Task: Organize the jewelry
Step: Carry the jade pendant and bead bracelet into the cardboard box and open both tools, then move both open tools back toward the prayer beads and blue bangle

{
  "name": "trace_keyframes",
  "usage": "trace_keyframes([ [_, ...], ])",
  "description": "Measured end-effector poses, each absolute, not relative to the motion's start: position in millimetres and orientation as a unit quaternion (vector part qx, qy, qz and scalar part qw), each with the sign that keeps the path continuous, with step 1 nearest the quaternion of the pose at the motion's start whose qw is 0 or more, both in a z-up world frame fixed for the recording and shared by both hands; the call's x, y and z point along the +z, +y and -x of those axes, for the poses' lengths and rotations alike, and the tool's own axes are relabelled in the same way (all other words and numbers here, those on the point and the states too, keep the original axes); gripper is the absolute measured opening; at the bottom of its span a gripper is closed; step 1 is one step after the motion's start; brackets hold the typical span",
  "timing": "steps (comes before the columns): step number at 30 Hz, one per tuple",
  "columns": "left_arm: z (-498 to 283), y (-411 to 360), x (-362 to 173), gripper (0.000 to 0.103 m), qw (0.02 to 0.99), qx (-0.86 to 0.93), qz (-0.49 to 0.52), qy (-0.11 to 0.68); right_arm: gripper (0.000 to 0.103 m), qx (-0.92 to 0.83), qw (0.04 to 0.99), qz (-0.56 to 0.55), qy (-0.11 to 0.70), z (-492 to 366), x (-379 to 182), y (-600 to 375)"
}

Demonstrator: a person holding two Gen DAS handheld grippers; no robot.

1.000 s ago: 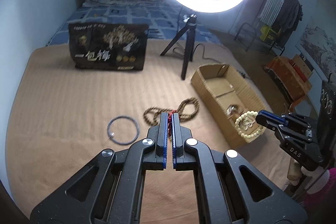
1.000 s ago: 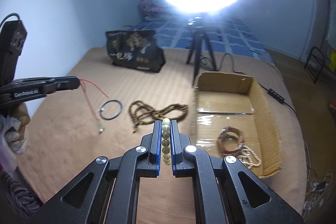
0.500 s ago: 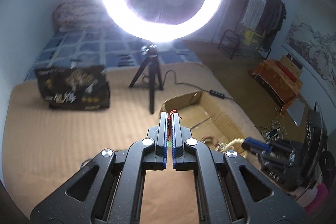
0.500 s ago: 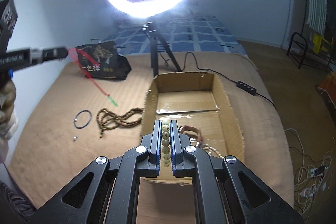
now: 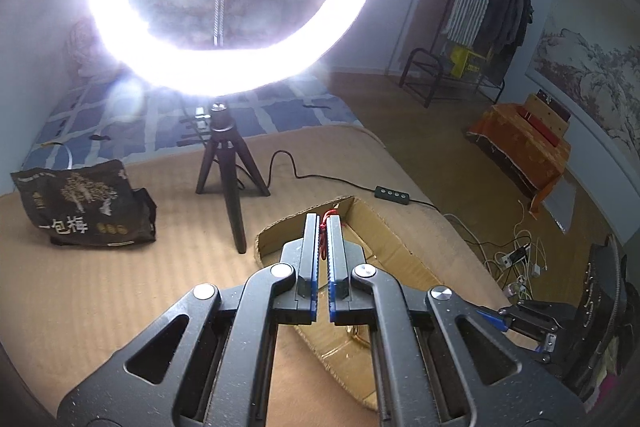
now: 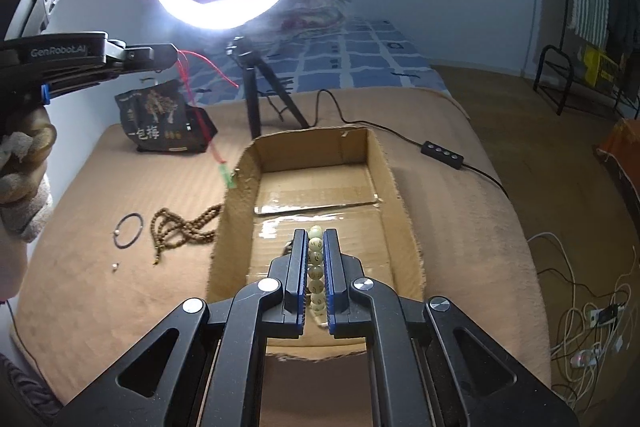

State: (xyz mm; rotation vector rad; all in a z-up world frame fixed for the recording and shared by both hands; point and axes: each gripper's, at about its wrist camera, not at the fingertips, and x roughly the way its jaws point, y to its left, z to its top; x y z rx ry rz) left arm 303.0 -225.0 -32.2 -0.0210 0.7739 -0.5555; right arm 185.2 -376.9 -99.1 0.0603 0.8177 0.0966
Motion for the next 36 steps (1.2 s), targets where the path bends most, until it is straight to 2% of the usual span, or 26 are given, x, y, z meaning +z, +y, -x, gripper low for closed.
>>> trace_keyframes([
  [9, -322.7, -246.5, -64.9, 0.001, 0.873, -0.262, 0.009, 0.412, 0.006, 0.030, 0.912, -0.050, 0.407, -198.6, -115.3, -397.9],
  [10, -323.7, -248.1, -68.7, 0.001, 0.870, -0.261, 0.007, 0.418, 0.009, 0.027, 0.910, -0.052, 0.409, -199.8, -117.0, -399.5],
  [11, -323.8, -248.8, -71.2, 0.004, 0.869, -0.260, 0.004, 0.421, 0.019, 0.022, 0.908, -0.056, 0.414, -200.6, -119.3, -401.9],
  [12, -323.9, -249.7, -74.8, 0.018, 0.867, -0.259, 0.000, 0.426, 0.027, 0.019, 0.907, -0.060, 0.415, -200.5, -120.5, -404.3],
  [13, -323.5, -249.5, -76.4, 0.027, 0.866, -0.259, -0.001, 0.427, 0.045, 0.016, 0.908, -0.063, 0.413, -199.4, -120.7, -406.0],
  [14, -321.9, -248.7, -77.1, 0.036, 0.868, -0.260, -0.001, 0.424, 0.056, 0.013, 0.910, -0.065, 0.409, -198.0, -120.0, -407.4],
  [30, -304.0, -216.0, -59.1, 0.036, 0.878, -0.247, -0.012, 0.409, 0.060, -0.001, 0.915, -0.087, 0.395, -191.6, -110.2, -410.9],
  [32, -300.5, -206.4, -54.8, 0.036, 0.881, -0.243, -0.015, 0.405, 0.070, 0.000, 0.917, -0.086, 0.389, -190.0, -105.9, -407.1],
  [36, -292.4, -181.0, -44.5, 0.036, 0.888, -0.233, -0.019, 0.396, 0.074, 0.005, 0.926, -0.081, 0.370, -186.3, -95.0, -396.1],
])
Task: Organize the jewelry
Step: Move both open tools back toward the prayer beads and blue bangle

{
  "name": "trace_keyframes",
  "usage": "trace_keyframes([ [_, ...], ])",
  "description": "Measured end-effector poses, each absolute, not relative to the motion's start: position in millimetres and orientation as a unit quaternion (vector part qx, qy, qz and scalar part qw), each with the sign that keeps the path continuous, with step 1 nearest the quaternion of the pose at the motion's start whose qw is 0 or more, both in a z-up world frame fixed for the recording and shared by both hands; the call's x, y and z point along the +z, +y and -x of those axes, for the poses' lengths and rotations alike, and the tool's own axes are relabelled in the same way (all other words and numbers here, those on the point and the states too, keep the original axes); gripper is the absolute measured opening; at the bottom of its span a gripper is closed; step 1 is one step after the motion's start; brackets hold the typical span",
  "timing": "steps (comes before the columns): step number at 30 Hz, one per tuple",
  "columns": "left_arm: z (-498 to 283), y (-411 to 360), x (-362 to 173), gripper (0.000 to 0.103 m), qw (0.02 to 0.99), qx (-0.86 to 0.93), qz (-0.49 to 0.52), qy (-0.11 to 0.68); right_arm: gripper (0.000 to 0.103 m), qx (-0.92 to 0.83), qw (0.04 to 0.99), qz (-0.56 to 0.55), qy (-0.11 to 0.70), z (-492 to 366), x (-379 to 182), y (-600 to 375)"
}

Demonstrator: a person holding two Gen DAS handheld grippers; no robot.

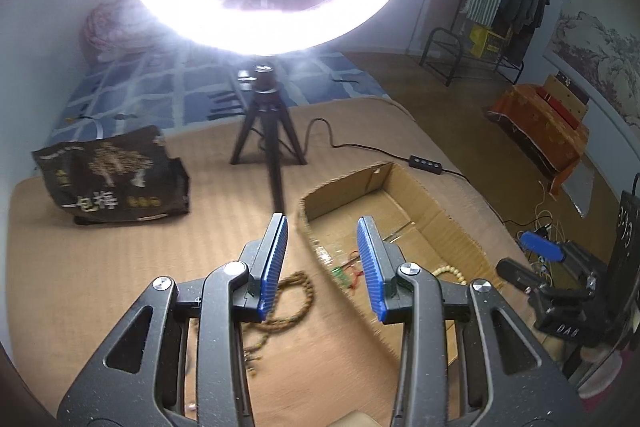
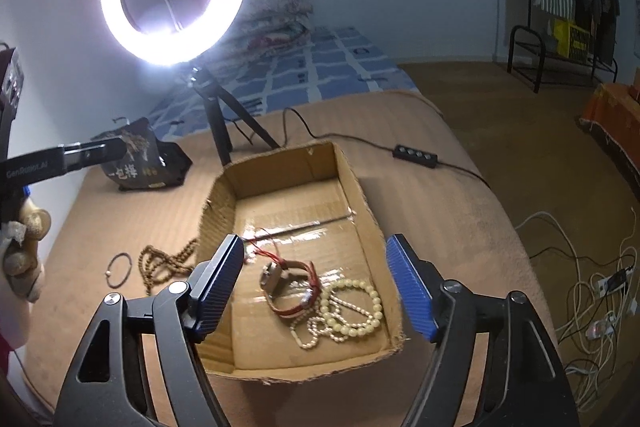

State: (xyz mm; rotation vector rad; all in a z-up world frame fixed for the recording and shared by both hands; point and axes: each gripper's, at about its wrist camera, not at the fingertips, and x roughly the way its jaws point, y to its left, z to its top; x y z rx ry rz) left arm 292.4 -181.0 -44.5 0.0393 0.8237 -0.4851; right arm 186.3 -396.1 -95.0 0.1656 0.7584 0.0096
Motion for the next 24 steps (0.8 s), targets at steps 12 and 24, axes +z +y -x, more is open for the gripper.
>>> trace_keyframes([
  [12, -266.5, -70.8, -42.2, 0.050, 0.901, -0.183, -0.005, 0.394, 0.079, 0.079, 0.929, -0.066, 0.355, -181.8, -75.4, -334.3],
  [24, -251.3, 14.0, -93.2, 0.050, 0.890, -0.131, 0.033, 0.435, 0.079, 0.132, 0.913, -0.004, 0.386, -183.3, -93.9, -251.7],
])
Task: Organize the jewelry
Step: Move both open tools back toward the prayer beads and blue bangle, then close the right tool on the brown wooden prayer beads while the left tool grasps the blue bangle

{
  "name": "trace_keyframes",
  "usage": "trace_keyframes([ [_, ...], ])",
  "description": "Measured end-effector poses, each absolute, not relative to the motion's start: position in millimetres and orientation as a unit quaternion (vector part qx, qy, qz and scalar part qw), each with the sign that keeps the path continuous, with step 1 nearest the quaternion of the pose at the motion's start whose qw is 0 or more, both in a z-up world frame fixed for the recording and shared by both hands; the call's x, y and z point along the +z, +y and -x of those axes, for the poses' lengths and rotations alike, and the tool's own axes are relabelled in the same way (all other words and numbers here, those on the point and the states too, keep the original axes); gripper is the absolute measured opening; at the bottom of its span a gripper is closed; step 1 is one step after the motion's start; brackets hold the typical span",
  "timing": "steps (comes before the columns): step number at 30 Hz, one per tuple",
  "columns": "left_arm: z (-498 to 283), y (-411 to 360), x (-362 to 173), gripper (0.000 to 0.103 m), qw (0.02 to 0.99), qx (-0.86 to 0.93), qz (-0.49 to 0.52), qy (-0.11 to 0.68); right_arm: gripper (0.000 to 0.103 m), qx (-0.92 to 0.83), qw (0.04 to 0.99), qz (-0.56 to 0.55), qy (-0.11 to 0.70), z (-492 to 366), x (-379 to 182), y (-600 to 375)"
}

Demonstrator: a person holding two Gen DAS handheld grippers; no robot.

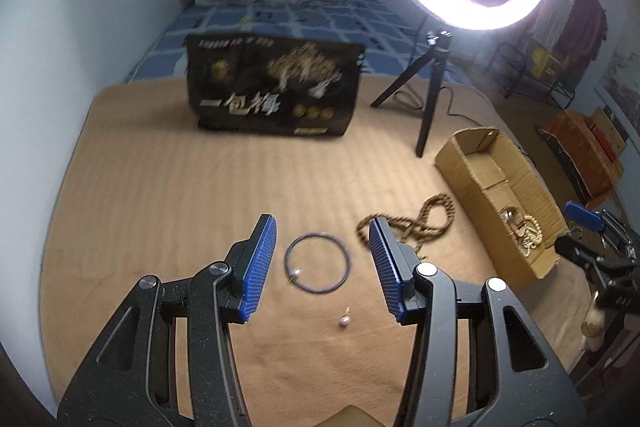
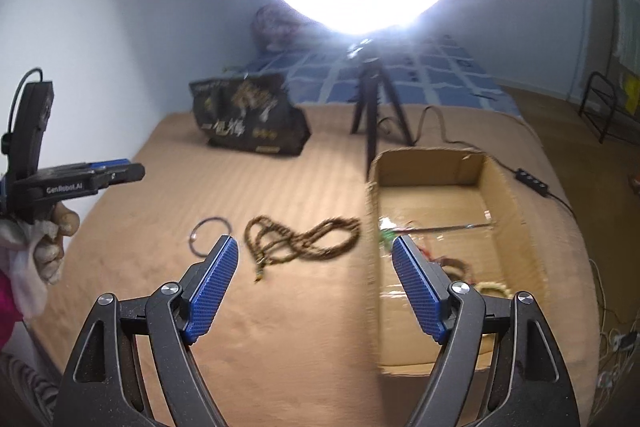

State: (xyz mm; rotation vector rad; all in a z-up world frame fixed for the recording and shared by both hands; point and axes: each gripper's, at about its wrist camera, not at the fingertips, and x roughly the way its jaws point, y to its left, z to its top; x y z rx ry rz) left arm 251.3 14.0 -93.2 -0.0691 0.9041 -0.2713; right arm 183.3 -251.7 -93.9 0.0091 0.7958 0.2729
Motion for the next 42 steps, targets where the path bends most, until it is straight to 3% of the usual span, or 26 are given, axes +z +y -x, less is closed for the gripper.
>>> trace_keyframes([
  [14, -252.7, 43.6, -144.0, 0.050, 0.869, -0.129, 0.055, 0.475, 0.079, 0.156, 0.880, 0.028, 0.448, -196.8, -142.6, -195.8],
  [18, -254.2, 44.0, -154.9, 0.068, 0.862, -0.143, 0.061, 0.483, 0.079, 0.158, 0.869, 0.041, 0.467, -202.2, -158.9, -186.1],
  [23, -254.6, 34.4, -168.5, 0.071, 0.852, -0.169, 0.050, 0.493, 0.079, 0.155, 0.860, 0.047, 0.484, -206.0, -172.6, -182.5],
  [42, -269.5, -25.0, -210.3, 0.073, 0.846, -0.200, -0.078, 0.489, 0.079, 0.154, 0.848, 0.025, 0.507, -214.7, -190.7, -189.4],
])
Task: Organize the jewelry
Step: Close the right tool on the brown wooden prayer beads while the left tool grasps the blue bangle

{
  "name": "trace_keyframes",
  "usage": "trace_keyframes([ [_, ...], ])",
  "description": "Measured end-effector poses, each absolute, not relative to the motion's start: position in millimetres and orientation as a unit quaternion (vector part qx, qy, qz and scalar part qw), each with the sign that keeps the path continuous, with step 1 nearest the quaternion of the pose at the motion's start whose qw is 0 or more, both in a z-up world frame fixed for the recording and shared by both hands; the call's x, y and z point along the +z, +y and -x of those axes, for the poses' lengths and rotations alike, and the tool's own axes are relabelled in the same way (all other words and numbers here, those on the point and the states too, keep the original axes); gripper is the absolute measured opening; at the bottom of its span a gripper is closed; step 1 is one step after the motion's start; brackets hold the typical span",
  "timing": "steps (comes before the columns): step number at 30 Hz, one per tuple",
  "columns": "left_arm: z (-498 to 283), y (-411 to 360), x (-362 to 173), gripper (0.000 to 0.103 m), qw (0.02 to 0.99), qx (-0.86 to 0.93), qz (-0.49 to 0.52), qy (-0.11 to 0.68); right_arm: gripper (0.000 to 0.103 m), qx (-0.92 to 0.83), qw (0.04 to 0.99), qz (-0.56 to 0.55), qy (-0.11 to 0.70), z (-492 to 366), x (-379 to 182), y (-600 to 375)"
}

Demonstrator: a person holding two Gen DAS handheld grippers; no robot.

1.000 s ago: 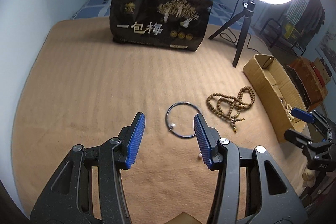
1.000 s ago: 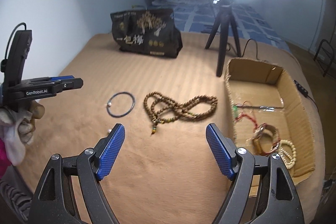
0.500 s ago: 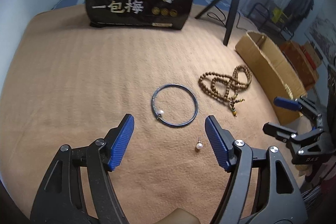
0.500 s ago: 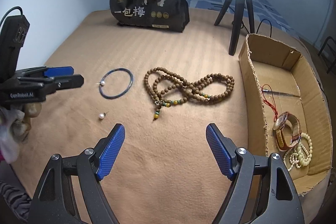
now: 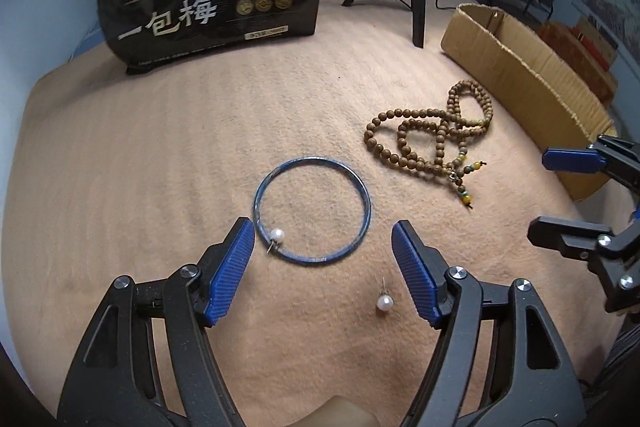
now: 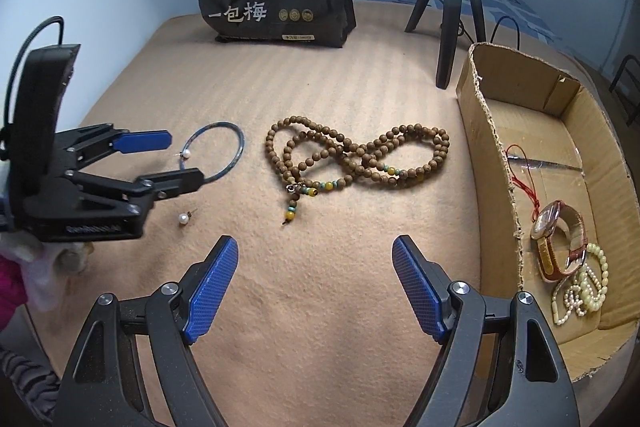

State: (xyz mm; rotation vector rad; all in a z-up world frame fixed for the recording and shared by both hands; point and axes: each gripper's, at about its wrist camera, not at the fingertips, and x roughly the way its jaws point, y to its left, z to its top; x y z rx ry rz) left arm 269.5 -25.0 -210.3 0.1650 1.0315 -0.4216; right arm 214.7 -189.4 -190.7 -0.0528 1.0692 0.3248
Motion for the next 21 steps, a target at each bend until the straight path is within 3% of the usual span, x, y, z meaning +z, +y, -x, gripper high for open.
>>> trace_keyframes([
  [9, -279.8, -22.1, -219.4, 0.073, 0.845, -0.201, -0.070, 0.491, 0.079, 0.121, 0.824, -0.086, 0.547, -238.5, -200.1, -198.2],
  [21, -279.2, -12.3, -215.1, 0.073, 0.851, -0.209, -0.045, 0.480, 0.079, -0.002, 0.810, -0.222, 0.543, -273.9, -208.4, -198.1],
])
